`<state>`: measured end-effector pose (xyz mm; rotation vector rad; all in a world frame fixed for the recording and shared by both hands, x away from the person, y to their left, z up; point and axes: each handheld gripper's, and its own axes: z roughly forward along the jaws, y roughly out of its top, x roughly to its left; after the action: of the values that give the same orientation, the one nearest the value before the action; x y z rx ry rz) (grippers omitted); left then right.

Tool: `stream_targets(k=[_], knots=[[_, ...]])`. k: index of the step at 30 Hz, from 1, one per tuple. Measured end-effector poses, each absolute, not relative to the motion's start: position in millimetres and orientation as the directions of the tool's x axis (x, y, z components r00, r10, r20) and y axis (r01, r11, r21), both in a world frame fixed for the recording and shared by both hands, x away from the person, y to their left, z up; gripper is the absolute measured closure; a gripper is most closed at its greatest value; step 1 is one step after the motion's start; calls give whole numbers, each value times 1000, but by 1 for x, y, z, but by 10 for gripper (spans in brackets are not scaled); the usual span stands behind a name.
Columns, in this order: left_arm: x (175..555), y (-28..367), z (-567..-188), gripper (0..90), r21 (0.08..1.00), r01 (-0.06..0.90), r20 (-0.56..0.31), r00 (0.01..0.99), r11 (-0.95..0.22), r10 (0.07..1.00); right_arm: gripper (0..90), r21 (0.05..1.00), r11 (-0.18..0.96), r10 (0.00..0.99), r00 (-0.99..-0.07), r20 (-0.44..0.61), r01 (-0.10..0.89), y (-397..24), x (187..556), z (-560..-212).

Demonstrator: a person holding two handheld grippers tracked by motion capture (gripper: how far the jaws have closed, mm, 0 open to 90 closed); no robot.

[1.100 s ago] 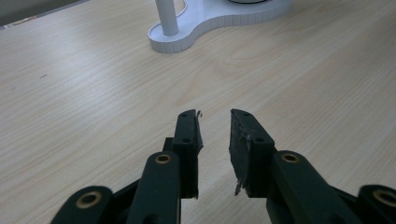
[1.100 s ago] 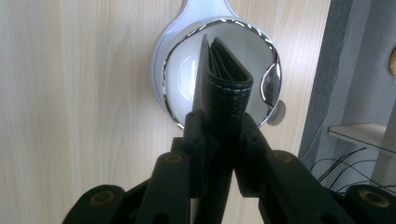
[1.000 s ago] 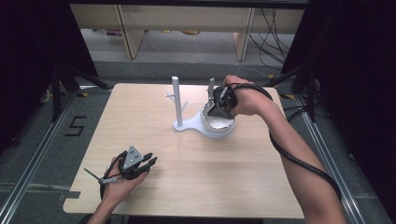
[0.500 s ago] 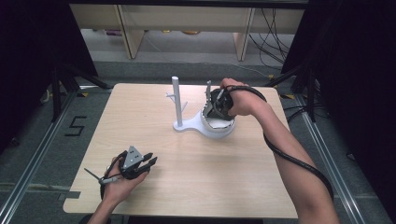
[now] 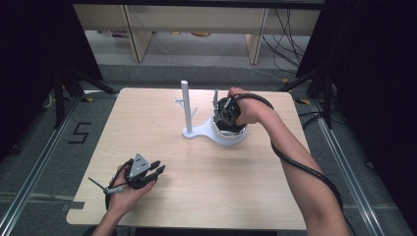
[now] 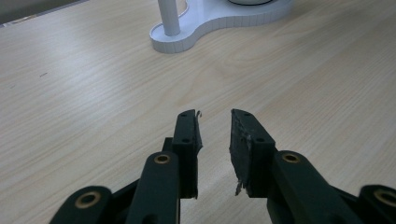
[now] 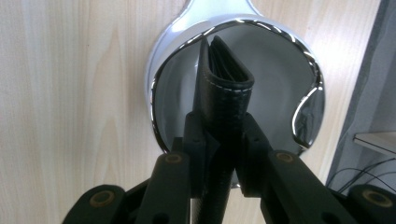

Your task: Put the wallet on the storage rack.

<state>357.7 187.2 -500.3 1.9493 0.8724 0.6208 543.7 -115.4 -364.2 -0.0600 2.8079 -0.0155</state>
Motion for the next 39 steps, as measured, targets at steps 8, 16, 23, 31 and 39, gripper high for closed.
stream_targets(k=[8,16,23,31,39], knots=[[358,186,-500,711,873,332,78,628,-358,774,751,-11,1000,-21,-943,-332,-18,-117,547,-362],[358,186,-501,702,877,336,65,626,-344,777,648,41,998,57,-912,-407,44,-123,555,-363],[358,187,-501,701,875,333,72,627,-351,775,545,122,990,126,-837,-533,71,-131,564,-363],[359,188,-501,685,877,329,74,627,-350,776,467,182,977,197,-795,-574,111,-140,563,-354],[358,188,-499,678,876,330,78,622,-352,779,488,204,971,224,-786,-577,127,-150,557,-352]])
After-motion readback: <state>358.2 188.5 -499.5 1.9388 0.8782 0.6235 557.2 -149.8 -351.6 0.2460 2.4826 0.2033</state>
